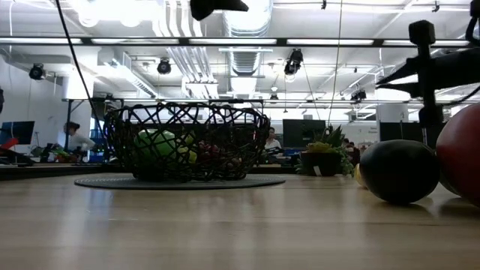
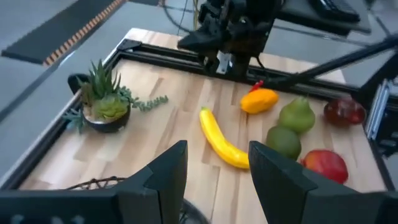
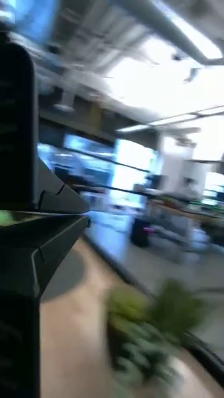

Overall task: Build produce basket
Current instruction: Put the banana into the basket

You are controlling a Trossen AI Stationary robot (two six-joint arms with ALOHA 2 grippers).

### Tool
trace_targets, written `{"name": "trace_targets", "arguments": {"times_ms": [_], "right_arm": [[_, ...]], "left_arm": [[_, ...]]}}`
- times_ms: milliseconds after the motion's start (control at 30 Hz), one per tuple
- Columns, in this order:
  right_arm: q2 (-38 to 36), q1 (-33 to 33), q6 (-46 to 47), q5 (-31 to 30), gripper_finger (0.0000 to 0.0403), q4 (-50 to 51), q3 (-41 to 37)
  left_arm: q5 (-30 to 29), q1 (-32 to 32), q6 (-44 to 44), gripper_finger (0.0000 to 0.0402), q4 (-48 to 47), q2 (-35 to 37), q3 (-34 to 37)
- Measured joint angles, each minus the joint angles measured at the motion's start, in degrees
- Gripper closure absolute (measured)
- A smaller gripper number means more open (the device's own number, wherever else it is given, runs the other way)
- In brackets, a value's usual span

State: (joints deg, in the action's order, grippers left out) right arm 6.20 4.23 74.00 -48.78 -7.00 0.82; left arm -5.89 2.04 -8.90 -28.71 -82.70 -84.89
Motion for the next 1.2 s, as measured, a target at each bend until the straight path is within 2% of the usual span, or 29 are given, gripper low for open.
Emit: {"name": "trace_targets", "arguments": {"times_ms": [100,200,300,467,600,733,833,933,1067,1133,1200], "right_arm": [[2.9,0.0,-3.4,9.8,0.0394,-6.8,0.2],[6.9,0.1,-11.8,18.2,0.0394,-17.2,1.9],[11.1,0.2,-18.1,22.6,0.0394,-24.4,4.7],[15.4,0.2,-21.1,22.6,0.0394,-24.9,10.5],[17.8,0.2,-20.8,19.1,0.0394,-24.8,15.7],[20.8,0.2,-28.7,17.0,0.0394,-23.1,21.1],[23.0,0.2,-34.7,21.4,0.0394,-11.6,28.5],[25.8,0.2,-32.9,22.5,0.0394,12.8,38.9],[33.2,0.2,-28.6,24.0,0.0390,46.6,52.5],[37.4,0.2,-29.8,26.9,0.0382,57.9,56.9],[41.4,0.2,-33.6,31.6,0.0367,64.6,59.2]], "left_arm": [[0.0,0.0,2.3,0.0247,-0.2,1.3,0.4],[-0.2,0.1,3.7,0.0247,-0.4,1.7,0.9],[-0.5,0.2,3.4,0.0247,-0.4,1.7,1.0],[-0.5,0.2,3.3,0.0247,0.3,1.1,1.1],[-0.8,0.2,2.5,0.0247,1.5,1.0,1.2],[-3.2,0.2,1.7,0.0247,2.5,1.0,1.3],[-3.8,0.2,1.4,0.0247,2.9,1.0,1.3],[-4.3,0.2,-0.6,0.0247,2.9,1.0,1.3],[-4.7,0.2,-1.3,0.0247,2.9,1.0,1.4],[-4.7,0.2,-1.6,0.0247,2.8,1.0,1.5],[-5.0,0.2,-2.7,0.0247,2.8,1.0,1.5]]}}
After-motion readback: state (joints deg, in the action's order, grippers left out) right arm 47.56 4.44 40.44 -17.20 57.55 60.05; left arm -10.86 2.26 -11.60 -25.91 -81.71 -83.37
